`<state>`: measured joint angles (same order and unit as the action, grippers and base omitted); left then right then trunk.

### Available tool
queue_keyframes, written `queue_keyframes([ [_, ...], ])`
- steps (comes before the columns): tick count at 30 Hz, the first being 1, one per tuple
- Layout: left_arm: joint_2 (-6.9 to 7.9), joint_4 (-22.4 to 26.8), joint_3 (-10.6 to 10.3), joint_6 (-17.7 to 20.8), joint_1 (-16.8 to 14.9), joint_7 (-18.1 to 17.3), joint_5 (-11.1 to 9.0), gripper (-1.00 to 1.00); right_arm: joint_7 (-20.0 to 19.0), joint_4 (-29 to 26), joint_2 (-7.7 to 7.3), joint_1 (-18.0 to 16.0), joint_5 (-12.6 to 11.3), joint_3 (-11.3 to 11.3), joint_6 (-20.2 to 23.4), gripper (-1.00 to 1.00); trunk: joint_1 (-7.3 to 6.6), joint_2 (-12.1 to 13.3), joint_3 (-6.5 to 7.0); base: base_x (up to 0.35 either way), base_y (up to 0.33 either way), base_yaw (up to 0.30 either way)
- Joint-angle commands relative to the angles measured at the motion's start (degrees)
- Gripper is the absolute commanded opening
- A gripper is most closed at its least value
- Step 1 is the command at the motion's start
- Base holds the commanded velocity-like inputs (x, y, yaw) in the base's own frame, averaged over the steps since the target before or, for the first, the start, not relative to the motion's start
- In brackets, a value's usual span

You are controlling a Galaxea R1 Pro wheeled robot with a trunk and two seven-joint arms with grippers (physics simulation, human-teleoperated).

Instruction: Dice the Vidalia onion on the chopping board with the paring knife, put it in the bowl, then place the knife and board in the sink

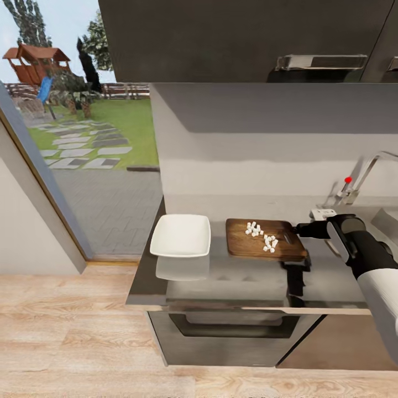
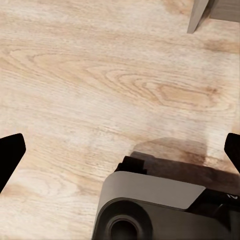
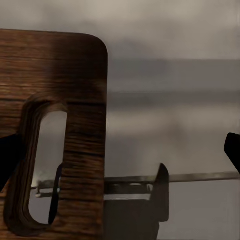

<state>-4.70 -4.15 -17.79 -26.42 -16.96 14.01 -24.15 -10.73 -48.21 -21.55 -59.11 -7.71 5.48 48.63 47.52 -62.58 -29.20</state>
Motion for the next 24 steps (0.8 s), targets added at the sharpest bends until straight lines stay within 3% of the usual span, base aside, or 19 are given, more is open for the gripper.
queue_keyframes([
  [1,-0.05,-0.24,-0.49,-0.3,-0.09,0.14,-0.28,1.0,0.27,-0.04,-0.1,-0.04,-0.55,0.22,0.23,1.0,0.0,-0.04,-0.15,0.0,0.0,0.0],
  [24,-0.05,-0.25,-0.49,-0.3,-0.09,0.14,-0.28,1.0,0.36,-0.04,-0.02,-0.04,-0.55,0.32,0.23,1.0,0.0,-0.04,-2.24,0.0,0.0,0.0],
])
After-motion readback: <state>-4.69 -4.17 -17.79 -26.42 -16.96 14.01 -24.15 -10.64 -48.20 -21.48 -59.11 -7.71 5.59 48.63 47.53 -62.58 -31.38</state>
